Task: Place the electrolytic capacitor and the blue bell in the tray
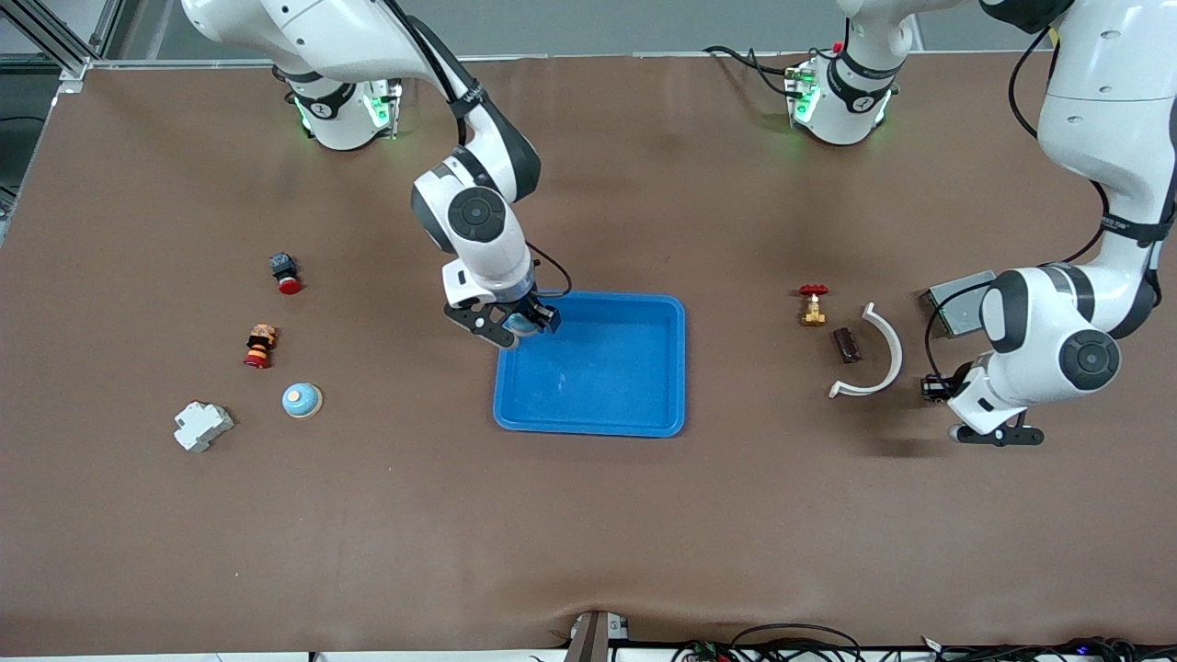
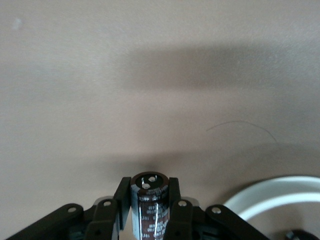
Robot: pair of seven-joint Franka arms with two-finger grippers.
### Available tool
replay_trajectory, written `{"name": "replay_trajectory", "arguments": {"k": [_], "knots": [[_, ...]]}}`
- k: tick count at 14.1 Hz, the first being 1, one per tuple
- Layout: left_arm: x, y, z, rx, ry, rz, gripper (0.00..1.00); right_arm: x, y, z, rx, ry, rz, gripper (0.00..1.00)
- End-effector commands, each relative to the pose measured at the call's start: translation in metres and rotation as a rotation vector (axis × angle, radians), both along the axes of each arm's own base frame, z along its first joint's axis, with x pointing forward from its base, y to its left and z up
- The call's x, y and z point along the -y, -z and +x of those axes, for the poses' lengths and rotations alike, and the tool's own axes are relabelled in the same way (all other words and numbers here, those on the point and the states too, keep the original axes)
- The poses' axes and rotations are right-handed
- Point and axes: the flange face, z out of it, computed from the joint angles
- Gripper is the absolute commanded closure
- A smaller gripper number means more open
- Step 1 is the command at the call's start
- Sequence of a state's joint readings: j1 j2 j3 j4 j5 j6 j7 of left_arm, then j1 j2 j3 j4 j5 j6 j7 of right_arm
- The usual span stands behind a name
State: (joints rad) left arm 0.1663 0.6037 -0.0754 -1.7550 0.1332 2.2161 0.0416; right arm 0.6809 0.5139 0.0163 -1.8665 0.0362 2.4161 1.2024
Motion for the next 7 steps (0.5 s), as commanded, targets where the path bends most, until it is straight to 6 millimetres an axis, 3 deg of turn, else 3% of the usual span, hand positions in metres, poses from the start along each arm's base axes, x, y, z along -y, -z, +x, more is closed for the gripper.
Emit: {"name": "replay_trajectory", "arguments": {"k": [1,3,5,7], "knots": [[0.022,-0.051,0.022,-0.041,-0.072,0.03,0.98,-0.016,0.018,0.011,0.01,0.019,-0.011,1.0],[0.056,-0.075,0.033,-0.041,-0.122,0.055,0.98,-0.019,0.031,0.015,0.024,0.021,0.0,1.0],[0.071,-0.089,0.037,-0.037,-0.182,0.068,0.99,-0.019,0.04,0.015,0.026,0.021,0.001,1.0],[0.093,-0.116,0.041,-0.032,-0.215,0.082,0.99,-0.018,0.047,0.015,0.019,0.023,-0.006,1.0]]}}
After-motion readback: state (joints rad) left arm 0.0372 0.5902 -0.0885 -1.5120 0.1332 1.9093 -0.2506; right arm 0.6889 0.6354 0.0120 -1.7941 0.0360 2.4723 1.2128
